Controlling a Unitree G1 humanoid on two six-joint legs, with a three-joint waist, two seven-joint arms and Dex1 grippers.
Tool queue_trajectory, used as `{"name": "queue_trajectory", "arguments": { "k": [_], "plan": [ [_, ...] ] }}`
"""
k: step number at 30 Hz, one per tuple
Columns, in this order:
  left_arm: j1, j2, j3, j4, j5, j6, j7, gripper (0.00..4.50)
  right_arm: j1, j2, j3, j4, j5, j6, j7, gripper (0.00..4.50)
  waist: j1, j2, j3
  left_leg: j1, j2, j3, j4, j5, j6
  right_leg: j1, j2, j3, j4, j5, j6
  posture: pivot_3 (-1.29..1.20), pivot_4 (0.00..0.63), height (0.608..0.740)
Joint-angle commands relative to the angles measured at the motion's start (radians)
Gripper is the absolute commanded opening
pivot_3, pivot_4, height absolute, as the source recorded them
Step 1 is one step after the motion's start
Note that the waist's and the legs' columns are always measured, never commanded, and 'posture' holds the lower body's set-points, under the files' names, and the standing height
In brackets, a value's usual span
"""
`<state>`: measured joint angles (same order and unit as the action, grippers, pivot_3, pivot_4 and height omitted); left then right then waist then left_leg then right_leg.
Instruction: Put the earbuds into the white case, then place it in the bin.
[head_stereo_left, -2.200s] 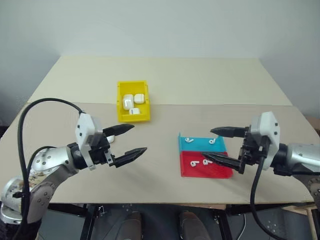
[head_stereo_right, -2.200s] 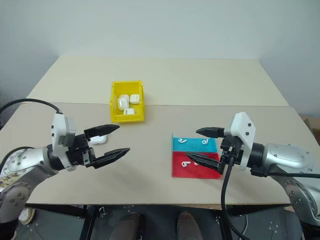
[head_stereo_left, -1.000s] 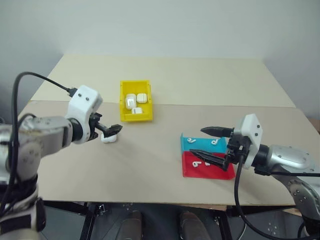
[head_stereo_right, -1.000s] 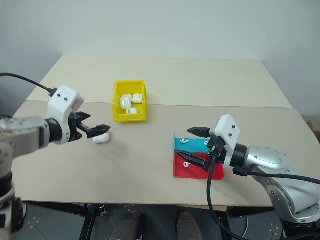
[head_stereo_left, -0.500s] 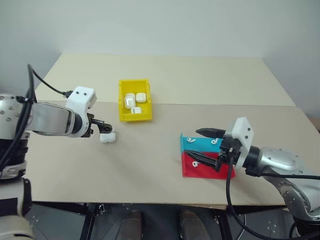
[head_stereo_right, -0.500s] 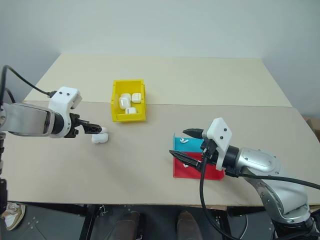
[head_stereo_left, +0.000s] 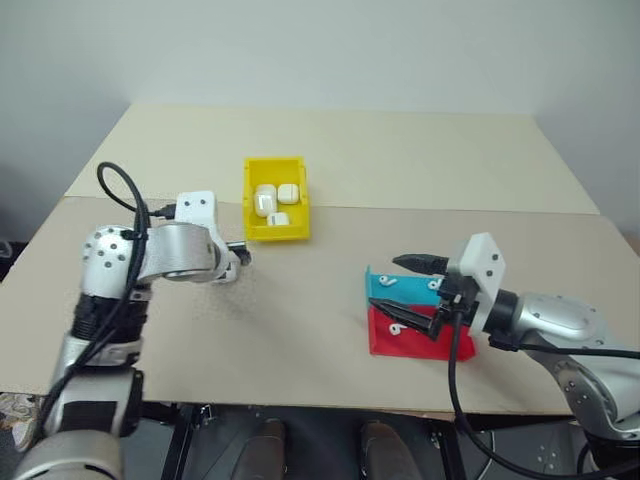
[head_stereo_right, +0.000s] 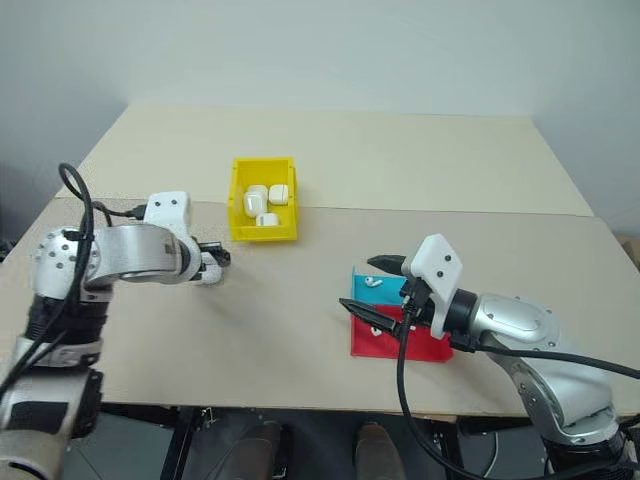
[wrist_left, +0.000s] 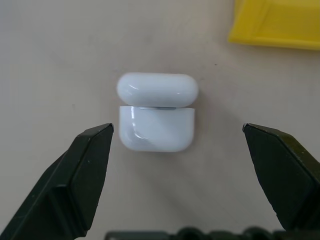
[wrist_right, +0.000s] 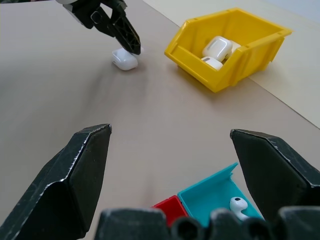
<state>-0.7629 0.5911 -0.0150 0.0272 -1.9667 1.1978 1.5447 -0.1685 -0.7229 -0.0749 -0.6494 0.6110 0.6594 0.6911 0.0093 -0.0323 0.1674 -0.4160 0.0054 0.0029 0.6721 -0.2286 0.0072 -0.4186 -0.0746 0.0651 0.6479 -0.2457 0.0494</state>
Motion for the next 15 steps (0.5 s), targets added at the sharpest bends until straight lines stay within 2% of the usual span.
{"name": "queue_trajectory", "arguments": {
  "k": [1, 15],
  "plan": [
    [-0.029, -0.008, 0.048, 0.02, -0.006, -0.017, 0.07, 4.5, 0.007, 0.0, -0.018, -0.034, -0.002, -0.026, -0.002, 4.44, -0.001, 0.0, 0.0, 0.0, 0.0, 0.0, 0.0, 0.0, 0.0, 0.0, 0.0, 0.0, 0.0, 0.0, 0.0, 0.0, 0.15, 0.74],
    [-0.09, -0.005, 0.026, 0.195, -0.006, 0.031, 0.07, 4.5, 0.024, -0.009, -0.035, -0.052, 0.004, -0.022, -0.006, 4.44, 0.002, 0.0, 0.0, 0.0, -0.002, -0.001, 0.0, 0.001, 0.0, 0.001, 0.0, 0.0, 0.0, 0.0, 0.0, 0.0, 0.15, 0.74]
  ]
}}
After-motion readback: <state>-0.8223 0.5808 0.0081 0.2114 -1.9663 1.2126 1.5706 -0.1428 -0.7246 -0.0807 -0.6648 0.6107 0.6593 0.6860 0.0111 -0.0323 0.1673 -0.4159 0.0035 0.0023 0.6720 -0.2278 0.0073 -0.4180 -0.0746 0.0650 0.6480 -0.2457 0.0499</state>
